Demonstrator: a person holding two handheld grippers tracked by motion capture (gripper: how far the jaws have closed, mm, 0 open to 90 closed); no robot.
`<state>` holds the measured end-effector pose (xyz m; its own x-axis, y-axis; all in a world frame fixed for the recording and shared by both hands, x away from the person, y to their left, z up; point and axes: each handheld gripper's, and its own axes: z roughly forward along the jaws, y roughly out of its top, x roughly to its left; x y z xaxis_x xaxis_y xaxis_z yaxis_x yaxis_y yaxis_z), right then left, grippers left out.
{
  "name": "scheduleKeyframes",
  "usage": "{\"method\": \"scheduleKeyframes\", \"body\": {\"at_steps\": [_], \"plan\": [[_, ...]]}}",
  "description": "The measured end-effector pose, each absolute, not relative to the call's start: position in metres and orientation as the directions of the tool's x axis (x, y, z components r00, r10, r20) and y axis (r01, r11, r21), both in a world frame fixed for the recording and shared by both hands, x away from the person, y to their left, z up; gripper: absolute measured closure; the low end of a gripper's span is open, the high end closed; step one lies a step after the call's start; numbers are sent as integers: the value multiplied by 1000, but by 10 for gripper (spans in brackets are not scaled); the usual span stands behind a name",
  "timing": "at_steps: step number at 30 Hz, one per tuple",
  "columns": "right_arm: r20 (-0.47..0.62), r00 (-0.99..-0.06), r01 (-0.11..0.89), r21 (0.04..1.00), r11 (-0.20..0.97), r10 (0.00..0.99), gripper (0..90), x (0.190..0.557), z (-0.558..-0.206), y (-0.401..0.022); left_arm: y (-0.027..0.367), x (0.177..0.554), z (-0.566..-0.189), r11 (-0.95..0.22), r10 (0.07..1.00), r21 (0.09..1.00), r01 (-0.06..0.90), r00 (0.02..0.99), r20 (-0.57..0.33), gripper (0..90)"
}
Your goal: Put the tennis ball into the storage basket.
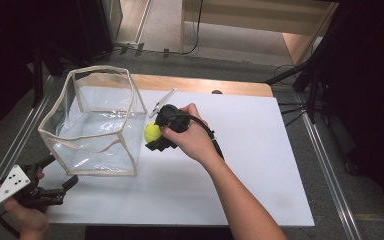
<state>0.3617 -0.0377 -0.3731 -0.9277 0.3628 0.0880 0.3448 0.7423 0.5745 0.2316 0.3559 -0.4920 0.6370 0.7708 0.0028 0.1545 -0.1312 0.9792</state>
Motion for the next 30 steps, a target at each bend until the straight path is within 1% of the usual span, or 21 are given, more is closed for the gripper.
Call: {"method": "scheduleKeyframes", "body": {"at_steps": [5, 20, 30], "plan": [[89, -925, 350, 575, 739, 369, 240, 362, -370, -37, 356, 232, -492, -130, 771, 979, 154, 637, 2, 0], [96, -937, 326, 590, 739, 337, 240, 367, -349, -31, 355, 232, -492, -136, 770, 978, 157, 638, 5, 0], [95, -938, 324, 588, 741, 334, 240, 368, -339, -25, 355, 232, -492, -134, 769, 978, 157, 639, 3, 0]]}}
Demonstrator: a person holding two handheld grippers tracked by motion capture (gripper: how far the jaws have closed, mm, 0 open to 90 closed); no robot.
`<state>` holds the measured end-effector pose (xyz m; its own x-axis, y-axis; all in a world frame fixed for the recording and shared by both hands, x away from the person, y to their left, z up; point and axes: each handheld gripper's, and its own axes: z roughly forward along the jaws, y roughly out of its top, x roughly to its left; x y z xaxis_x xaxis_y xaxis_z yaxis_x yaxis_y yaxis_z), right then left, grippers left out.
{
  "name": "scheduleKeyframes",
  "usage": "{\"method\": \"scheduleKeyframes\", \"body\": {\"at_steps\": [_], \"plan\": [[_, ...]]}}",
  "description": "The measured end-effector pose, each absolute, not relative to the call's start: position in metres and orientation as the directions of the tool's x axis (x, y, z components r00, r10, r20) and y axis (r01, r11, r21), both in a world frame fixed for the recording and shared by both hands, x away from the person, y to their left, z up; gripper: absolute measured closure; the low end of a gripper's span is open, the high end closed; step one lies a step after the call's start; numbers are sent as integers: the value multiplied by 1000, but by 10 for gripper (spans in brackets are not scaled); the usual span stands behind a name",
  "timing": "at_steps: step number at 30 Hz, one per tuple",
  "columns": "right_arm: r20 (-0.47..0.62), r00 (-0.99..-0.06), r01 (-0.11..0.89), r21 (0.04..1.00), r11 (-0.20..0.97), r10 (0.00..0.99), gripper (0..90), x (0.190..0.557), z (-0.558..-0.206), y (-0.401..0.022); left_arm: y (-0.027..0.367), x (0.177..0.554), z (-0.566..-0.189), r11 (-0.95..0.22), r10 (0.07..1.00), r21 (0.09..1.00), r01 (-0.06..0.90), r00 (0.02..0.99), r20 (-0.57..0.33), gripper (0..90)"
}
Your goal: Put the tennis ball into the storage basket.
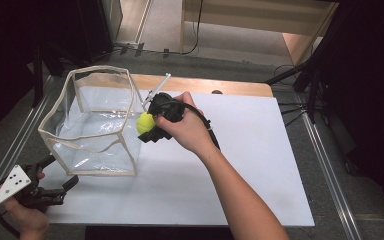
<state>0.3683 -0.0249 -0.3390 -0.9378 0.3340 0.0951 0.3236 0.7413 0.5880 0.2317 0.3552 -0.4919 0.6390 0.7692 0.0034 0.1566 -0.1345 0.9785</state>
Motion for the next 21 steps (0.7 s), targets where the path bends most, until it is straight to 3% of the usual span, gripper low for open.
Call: {"method": "scheduleKeyframes", "body": {"at_steps": [21], "plan": [[93, -945, 304, 598, 742, 312, 240, 373, -318, -20, 355, 232, -492, -134, 768, 979, 156, 640, 3, 0]]}}
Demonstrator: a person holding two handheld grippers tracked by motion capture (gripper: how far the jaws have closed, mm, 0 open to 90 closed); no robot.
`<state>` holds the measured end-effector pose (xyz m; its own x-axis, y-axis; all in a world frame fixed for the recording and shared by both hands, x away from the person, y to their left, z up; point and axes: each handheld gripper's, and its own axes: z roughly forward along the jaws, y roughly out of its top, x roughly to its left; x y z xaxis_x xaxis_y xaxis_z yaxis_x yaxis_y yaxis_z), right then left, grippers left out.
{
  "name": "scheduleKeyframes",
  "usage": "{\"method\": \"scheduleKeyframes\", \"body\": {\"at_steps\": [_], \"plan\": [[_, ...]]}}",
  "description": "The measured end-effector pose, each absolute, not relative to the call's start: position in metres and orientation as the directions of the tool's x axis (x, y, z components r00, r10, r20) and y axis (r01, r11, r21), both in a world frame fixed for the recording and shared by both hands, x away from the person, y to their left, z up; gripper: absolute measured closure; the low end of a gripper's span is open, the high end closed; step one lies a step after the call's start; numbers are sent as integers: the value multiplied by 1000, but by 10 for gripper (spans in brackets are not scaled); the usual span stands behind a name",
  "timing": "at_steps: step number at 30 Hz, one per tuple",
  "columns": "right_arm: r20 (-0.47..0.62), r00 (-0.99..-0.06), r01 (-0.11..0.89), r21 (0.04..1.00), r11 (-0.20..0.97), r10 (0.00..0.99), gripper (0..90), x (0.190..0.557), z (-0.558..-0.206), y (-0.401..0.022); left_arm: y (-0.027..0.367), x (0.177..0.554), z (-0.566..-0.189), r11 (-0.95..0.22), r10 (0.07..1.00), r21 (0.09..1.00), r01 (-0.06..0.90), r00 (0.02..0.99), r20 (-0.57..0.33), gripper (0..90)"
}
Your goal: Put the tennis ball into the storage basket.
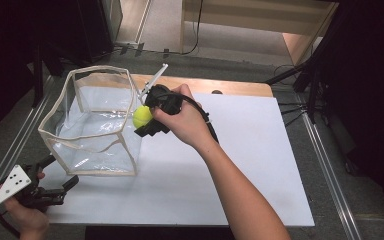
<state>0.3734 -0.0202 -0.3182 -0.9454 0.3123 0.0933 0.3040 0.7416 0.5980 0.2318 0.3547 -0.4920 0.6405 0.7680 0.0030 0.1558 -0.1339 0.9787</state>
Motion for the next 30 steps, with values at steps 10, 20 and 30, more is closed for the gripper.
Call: {"method": "scheduleKeyframes", "body": {"at_steps": [10, 20, 30], "plan": [[85, -947, 298, 593, 748, 310, 240, 375, -308, -13, 355, 232, -492, -134, 768, 979, 155, 641, 4, 0], [76, -955, 275, 591, 758, 288, 240, 378, -298, -4, 355, 232, -492, -134, 767, 979, 155, 642, 3, 0], [67, -958, 263, 592, 762, 279, 240, 380, -288, 5, 355, 232, -492, -137, 767, 979, 154, 641, 7, 0]]}}
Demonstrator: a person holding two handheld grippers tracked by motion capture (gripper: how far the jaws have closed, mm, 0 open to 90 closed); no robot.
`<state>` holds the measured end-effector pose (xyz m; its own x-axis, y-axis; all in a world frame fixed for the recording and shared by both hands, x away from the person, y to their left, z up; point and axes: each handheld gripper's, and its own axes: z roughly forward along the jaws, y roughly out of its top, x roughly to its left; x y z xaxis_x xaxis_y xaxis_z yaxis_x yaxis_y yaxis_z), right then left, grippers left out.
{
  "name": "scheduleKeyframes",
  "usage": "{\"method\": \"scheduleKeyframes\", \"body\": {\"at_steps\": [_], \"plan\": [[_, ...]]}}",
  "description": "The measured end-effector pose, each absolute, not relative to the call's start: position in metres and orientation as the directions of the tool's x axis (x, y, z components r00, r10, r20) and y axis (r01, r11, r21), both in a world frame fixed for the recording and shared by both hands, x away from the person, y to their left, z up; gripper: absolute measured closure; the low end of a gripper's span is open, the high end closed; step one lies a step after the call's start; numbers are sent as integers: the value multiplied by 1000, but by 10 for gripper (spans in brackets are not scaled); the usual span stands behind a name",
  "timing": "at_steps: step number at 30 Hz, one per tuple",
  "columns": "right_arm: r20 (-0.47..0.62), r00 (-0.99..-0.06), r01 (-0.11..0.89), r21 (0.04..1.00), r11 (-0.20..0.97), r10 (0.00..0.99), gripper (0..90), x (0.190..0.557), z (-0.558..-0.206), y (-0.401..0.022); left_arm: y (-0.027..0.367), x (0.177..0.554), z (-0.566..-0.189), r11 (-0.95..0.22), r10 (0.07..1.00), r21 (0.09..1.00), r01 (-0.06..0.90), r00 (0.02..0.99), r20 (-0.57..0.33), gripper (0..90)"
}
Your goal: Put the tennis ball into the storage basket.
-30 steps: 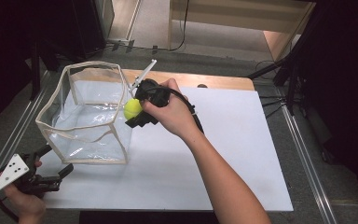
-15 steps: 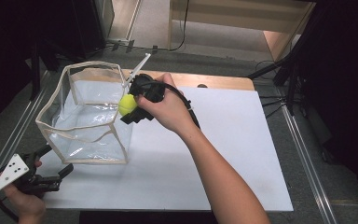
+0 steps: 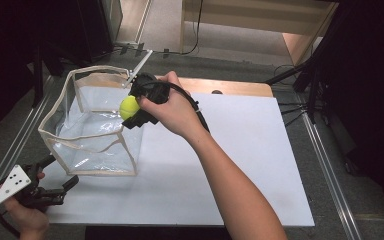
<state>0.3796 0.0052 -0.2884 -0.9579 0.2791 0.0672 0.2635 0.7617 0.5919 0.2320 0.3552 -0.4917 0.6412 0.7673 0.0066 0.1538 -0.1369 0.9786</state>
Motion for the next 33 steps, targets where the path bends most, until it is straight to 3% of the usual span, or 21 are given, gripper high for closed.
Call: {"method": "scheduleKeyframes", "body": {"at_steps": [33], "plan": [[60, -967, 236, 588, 774, 249, 240, 388, -276, 41, 356, 232, -492, -132, 766, 980, 152, 643, 3, 0]]}}
